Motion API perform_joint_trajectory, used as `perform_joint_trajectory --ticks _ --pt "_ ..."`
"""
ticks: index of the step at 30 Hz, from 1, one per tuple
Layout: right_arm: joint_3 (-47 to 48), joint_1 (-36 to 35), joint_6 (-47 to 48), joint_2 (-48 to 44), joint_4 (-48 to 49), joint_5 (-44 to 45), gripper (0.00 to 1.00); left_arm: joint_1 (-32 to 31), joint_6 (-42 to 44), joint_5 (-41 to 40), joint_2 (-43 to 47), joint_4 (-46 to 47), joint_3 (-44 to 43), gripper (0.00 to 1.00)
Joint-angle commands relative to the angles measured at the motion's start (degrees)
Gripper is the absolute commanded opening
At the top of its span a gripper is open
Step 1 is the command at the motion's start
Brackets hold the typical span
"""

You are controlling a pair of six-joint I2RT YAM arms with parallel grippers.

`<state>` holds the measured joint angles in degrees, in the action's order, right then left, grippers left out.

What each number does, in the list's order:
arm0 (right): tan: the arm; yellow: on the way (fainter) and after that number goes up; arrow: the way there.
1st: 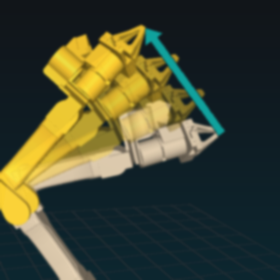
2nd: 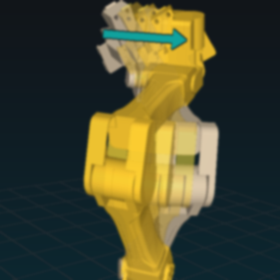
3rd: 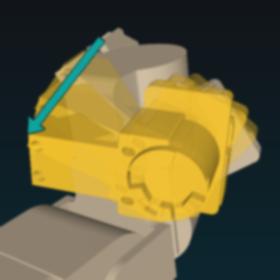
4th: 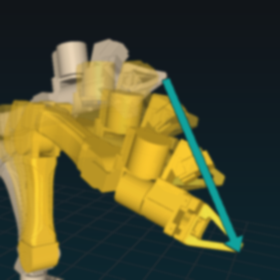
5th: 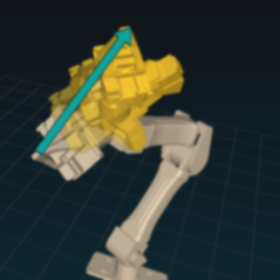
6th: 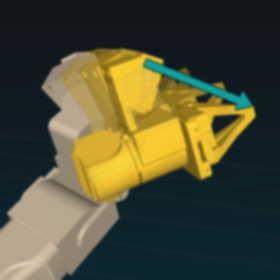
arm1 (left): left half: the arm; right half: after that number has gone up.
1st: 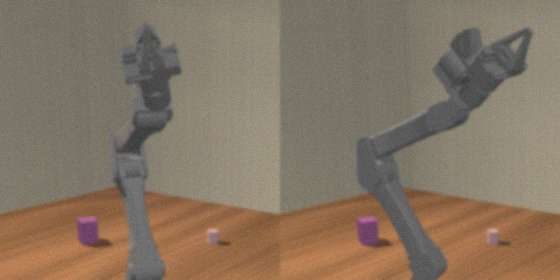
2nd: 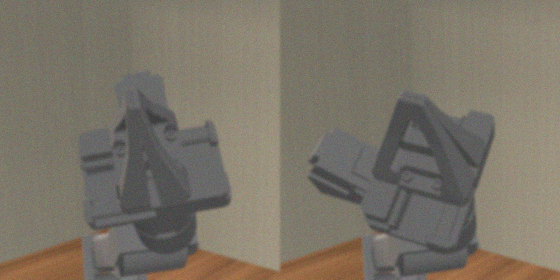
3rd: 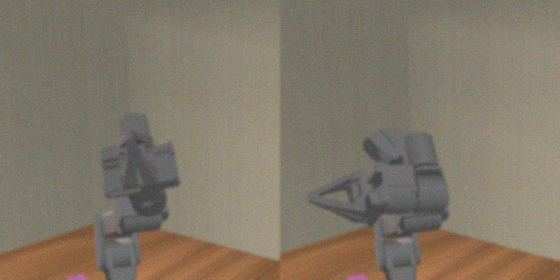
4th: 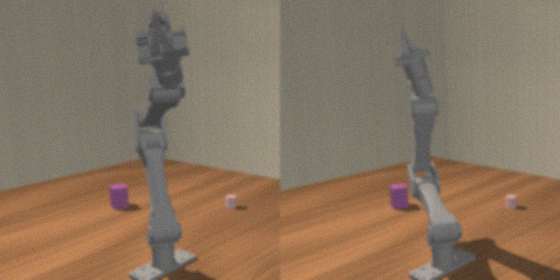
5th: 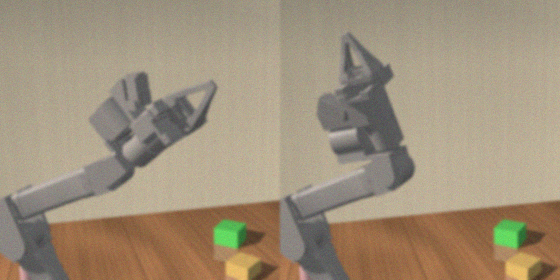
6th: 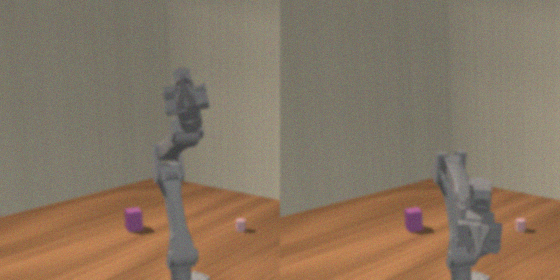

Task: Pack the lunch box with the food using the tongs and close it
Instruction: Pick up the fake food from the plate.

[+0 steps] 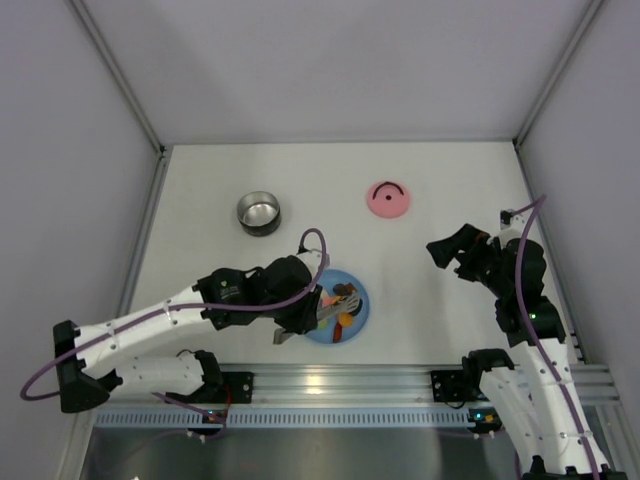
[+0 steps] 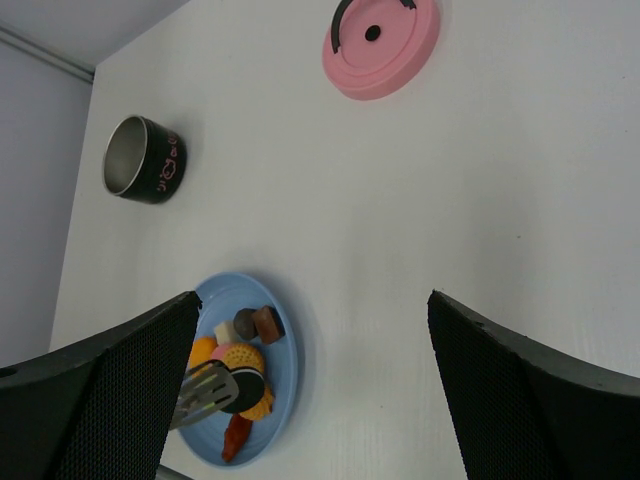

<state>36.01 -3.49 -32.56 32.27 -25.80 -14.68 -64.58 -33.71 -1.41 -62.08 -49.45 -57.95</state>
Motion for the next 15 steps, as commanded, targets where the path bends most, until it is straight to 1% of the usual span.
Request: perform_joint_trajectory --ticks 1,4,7,8,10,11,12,15 --pt "1.43 0.85 0.83 -0.1 2.77 0.35 0.95 -0.2 -0.56 -5.78 3.02 -1.43 -5.67 0.24" --pt "1.52 0.85 0.92 -0.02 2.86 0.35 0.95 -0.2 -1.52 -8.6 3.9 -2.75 -8.74 0.23" --pt "1.61 0.94 0.92 0.33 3.13 0.17 0.95 -0.2 -3.63 -15.71 4.08 -6.09 -11.38 0.23" --pt "1.61 0.85 0.74 0.42 3.3 0.17 0.95 -0.2 -4.34 -20.08 4.08 -7.66 -12.96 0.23" --pt "1.69 0.94 0.57 0.51 3.65 -0.26 0.95 -0.11 -6.87 -24.76 3.81 -9.51 -14.46 0.24" --pt "1.7 0.85 0.56 0.6 3.91 -0.35 0.95 -0.11 -7.76 -29.57 3.38 -10.48 -15.95 0.24" --pt "1.7 0.94 0.48 0.69 3.92 -0.53 0.95 -0.02 -8.64 -31.7 3.11 -12.4 -16.75 0.24" --pt "1.7 0.85 0.39 0.86 4.09 -0.7 0.95 1.11 -10.23 -37.5 1.36 -14.44 -19.03 0.24"
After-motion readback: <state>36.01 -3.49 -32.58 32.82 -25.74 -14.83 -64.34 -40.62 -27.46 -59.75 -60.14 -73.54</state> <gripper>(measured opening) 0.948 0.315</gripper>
